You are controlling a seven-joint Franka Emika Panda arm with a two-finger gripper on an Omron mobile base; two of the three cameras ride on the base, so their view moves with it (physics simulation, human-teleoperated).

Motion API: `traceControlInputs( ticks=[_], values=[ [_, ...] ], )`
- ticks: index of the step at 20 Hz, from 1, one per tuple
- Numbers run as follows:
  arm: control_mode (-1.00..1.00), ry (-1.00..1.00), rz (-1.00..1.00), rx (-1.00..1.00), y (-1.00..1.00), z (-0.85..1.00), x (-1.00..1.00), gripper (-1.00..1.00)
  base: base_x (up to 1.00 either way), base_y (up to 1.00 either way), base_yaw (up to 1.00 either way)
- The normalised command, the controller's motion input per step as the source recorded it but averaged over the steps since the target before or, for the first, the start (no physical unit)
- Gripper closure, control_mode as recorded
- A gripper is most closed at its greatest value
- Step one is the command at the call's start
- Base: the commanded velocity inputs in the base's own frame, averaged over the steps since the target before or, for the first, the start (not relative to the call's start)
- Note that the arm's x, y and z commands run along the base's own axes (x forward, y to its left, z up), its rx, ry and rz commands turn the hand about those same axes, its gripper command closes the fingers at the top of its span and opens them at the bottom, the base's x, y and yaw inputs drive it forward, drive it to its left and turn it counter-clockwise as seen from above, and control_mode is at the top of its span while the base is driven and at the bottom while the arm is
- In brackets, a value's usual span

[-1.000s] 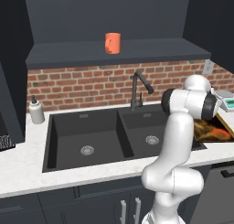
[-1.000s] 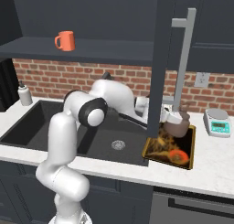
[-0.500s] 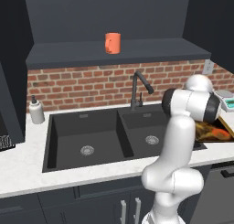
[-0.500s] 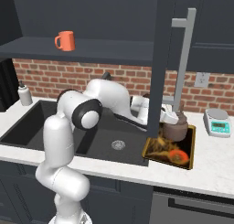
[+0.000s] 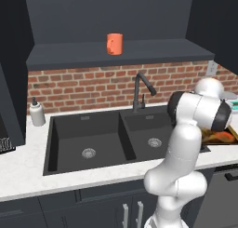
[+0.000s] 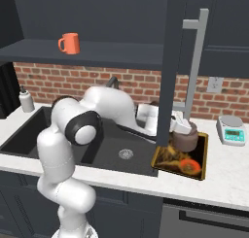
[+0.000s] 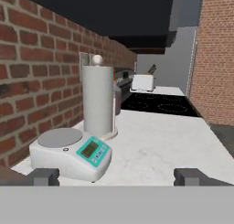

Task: Pick the kettle from the counter and place it on the tray. Then pick the mug from the cabinet and place it on the tray. Then close the cabinet doors.

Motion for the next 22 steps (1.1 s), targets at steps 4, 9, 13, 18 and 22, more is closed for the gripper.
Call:
traceControlInputs(
  ticks=[4, 9, 13, 18, 22],
  values=[
    [-1.00, 0.00, 0.00, -0.12, 0.08, -0.01, -0.56, -1.00, 0.00, 0.00, 0.00],
    [-1.00, 0.00, 0.00, -0.02, 0.35, 0.00, -0.47, -1.00, 0.00, 0.00, 0.00],
    [-1.00, 0.00, 0.00, 0.00, 0.40, 0.00, -0.58, -1.00, 0.00, 0.00, 0.00],
    [-1.00, 0.00, 0.00, 0.00, 0.48, 0.19, -0.54, -1.00, 0.00, 0.00, 0.00],
    [-1.00, 0.00, 0.00, 0.00, 0.38, 0.63, -0.46, -1.00, 0.00, 0.00, 0.00]
  ],
)
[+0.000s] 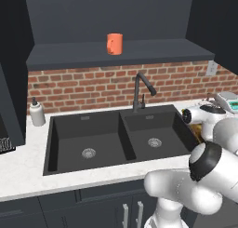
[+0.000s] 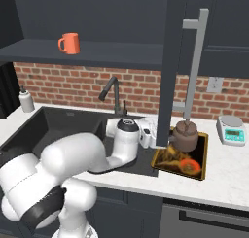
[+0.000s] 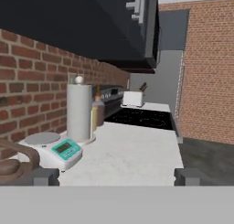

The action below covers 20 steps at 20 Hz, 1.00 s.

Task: Pick the kettle from the counter and place it on the tray. Then pick the mug from the cabinet and place it on the tray. Then close the cabinet doors.

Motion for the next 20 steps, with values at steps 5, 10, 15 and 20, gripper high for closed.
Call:
traceControlInputs(
  ticks=[5, 10, 15, 20],
  values=[
    [-1.00, 0.02, 0.00, 0.00, 0.41, 0.74, -0.44, -1.00, 0.00, 0.00, 0.00],
    [-1.00, 0.14, 0.00, 0.00, 0.45, 0.60, -0.60, -1.00, 0.00, 0.00, 0.00],
    [-1.00, 0.16, 0.01, 0.00, 0.55, 0.50, -0.55, -1.00, 0.00, 0.00, 0.00],
    [-1.00, 0.09, 0.17, 0.01, 0.63, 0.53, -0.46, -1.00, 0.00, 0.00, 0.00]
  ],
)
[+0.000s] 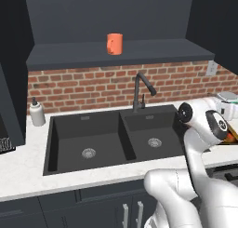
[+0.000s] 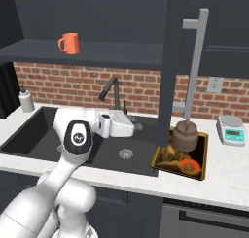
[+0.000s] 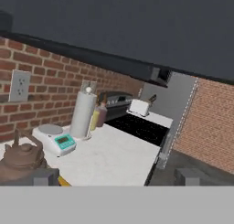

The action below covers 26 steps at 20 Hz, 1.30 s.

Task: Pick the kettle from the counter and place it on the tray. Then pick the mug from the cabinet and place it on the tray. Then close the cabinet doors.

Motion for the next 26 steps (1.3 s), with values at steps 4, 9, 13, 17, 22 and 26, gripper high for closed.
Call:
traceControlInputs(
  ticks=[4, 9, 13, 17, 22, 26],
  values=[
    [-1.00, 0.02, 0.22, 0.01, 0.62, 0.53, -0.49, -1.00, 0.00, 0.00, 0.00],
    [-1.00, 0.15, 0.16, 0.00, 0.60, 0.48, -0.33, -1.00, 0.00, 0.00, 0.00],
    [-1.00, 0.11, 0.17, 0.00, 0.57, 0.47, -0.34, -1.00, 0.00, 0.00, 0.00],
    [-1.00, 0.14, 0.19, 0.04, 0.47, 0.41, -0.34, -1.00, 0.00, 0.00, 0.00],
    [-1.00, 0.05, 0.24, 0.03, 0.59, 0.19, -0.31, -1.00, 0.00, 0.00, 0.00],
    [-1.00, 0.00, 0.15, 0.16, 0.63, 0.13, -0.06, -1.00, 0.00, 0.00, 0.00]
  ],
)
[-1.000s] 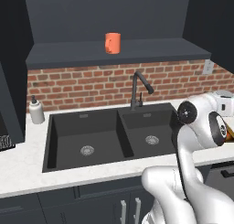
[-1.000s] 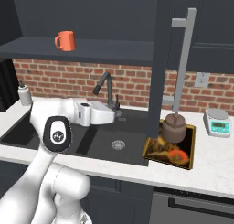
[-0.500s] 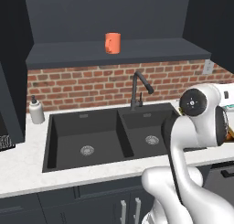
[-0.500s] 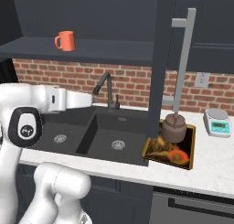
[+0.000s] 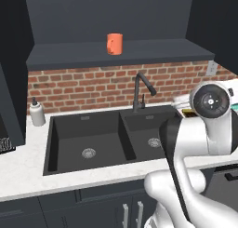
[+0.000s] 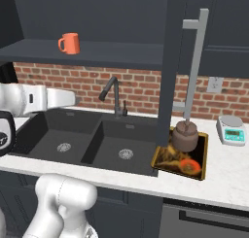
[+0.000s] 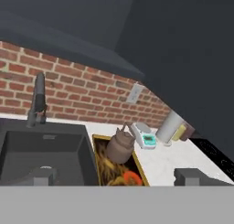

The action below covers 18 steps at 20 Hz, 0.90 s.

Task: Pick the kettle from the counter and place it on the tray. Then pick the mug from the cabinet and place it on the tray. Then close the cabinet doors.

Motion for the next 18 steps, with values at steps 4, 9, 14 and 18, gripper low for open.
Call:
traceControlInputs(
  ticks=[4, 9, 14, 18],
  values=[
    [-1.00, 0.00, 0.01, 0.19, 0.67, 0.12, 0.05, -1.00, 0.00, 0.00, 0.00],
    [-1.00, 0.00, -0.13, 0.12, 0.62, 0.24, 0.22, -1.00, 0.00, 0.00, 0.00],
    [-1.00, 0.01, -0.10, 0.06, 0.58, 0.34, 0.33, -1.00, 0.00, 0.00, 0.00],
    [-1.00, 0.00, -0.01, 0.04, 0.35, 0.23, 0.40, -1.00, 0.00, 0.00, 0.00]
  ],
)
